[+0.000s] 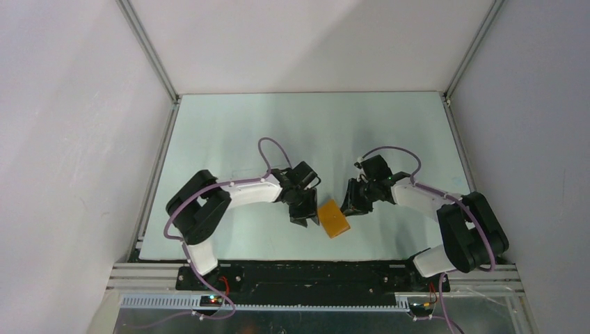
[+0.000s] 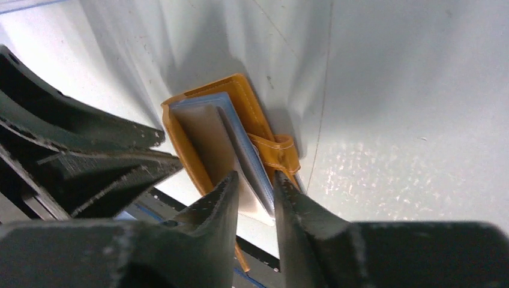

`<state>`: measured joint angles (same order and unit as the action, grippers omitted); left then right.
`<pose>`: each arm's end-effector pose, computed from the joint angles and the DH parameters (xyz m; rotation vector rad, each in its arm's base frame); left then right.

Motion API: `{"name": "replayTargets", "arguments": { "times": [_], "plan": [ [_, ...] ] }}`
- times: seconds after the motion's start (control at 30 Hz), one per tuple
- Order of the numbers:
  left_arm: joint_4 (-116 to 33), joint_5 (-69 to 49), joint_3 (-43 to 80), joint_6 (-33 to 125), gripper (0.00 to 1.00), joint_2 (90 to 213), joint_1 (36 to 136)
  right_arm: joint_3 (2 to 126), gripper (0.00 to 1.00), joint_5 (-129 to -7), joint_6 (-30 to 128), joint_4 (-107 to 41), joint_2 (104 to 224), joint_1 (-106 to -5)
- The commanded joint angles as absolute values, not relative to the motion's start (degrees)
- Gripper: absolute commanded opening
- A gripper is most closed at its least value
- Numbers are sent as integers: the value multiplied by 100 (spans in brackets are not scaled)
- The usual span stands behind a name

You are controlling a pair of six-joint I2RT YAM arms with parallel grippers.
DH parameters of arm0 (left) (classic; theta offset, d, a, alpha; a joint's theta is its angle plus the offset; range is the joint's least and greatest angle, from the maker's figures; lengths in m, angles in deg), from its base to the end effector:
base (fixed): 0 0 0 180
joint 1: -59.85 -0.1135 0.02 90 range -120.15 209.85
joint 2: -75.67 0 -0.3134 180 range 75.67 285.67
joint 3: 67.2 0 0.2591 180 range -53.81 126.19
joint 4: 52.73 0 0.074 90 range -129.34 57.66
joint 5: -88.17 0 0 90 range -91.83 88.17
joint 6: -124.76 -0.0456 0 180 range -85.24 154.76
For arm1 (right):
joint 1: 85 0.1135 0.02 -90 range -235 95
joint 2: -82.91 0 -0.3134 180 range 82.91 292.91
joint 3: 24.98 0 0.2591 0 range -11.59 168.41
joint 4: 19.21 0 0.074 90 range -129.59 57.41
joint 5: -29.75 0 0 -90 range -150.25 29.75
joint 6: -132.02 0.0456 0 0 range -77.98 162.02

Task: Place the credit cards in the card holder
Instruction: Close the card holder at the corner of the board.

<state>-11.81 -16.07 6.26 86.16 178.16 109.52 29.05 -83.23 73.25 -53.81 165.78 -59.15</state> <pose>0.2211 -0.2778 0.1827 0.0212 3.0404 -0.6562 0.2262 0.1294 0.1958 -0.0028 2.8142 0.8189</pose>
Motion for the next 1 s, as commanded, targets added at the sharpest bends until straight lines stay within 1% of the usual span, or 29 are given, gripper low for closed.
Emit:
{"name": "replayTargets", "arguments": {
  "times": [0.0,0.17,0.33,0.43,0.5,0.63,0.77,0.87,0.97],
  "plan": [
    [-1248,-1169,355,8408,50,17443,10745,2946,35,-8489,7257,-5148,16632,-5845],
    [-1413,-1238,224,8407,49,17350,10584,2950,45,-8341,7271,-5178,16655,-5865],
    [-1501,-1358,305,8368,48,17462,10478,2941,47,-8478,7588,-5132,16669,-6032],
    [-1536,-1372,341,8370,47,17528,10458,2770,53,-8591,8064,-4873,16634,-6101],
    [-1561,-1381,356,8398,47,17565,10424,2541,54,-8741,8447,-4574,16601,-6162],
    [-1635,-1423,366,8464,45,17625,10399,2104,54,-8979,9028,-4061,16498,-6207],
    [-1665,-1423,384,8500,41,17593,10405,1917,54,-8878,9212,-4134,16269,-6215],
    [-1662,-1375,372,8498,41,17435,10413,1769,54,-8735,9261,-4256,15899,-6227],
    [-1664,-1309,340,8479,42,17310,10444,1624,54,-8770,9347,-4065,15694,-6274]
  ]
}}
